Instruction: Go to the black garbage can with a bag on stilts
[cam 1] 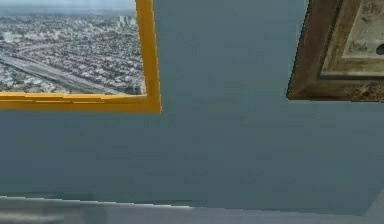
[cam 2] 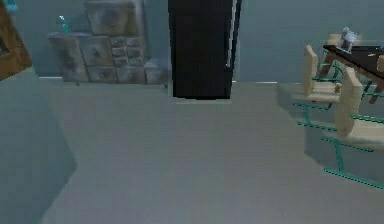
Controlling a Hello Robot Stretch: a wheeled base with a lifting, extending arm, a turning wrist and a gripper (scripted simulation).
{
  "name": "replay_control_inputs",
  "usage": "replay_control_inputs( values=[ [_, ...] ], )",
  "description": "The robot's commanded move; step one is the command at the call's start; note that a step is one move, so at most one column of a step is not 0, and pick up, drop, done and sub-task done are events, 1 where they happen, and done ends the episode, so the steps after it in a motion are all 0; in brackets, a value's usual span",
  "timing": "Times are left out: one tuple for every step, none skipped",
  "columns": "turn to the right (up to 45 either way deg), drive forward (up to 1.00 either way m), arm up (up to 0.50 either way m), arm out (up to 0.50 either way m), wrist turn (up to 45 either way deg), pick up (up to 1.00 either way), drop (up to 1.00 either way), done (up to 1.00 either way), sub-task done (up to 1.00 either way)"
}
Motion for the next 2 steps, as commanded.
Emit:
replay_control_inputs(
  values=[
    [0.0, 0.40, 0.00, 0.00, 0.0, 0.00, 0.00, 0.00, 0.00],
    [-45.0, 0.00, 0.00, 0.00, 0.0, 0.00, 0.00, 0.00, 0.00]
  ],
)
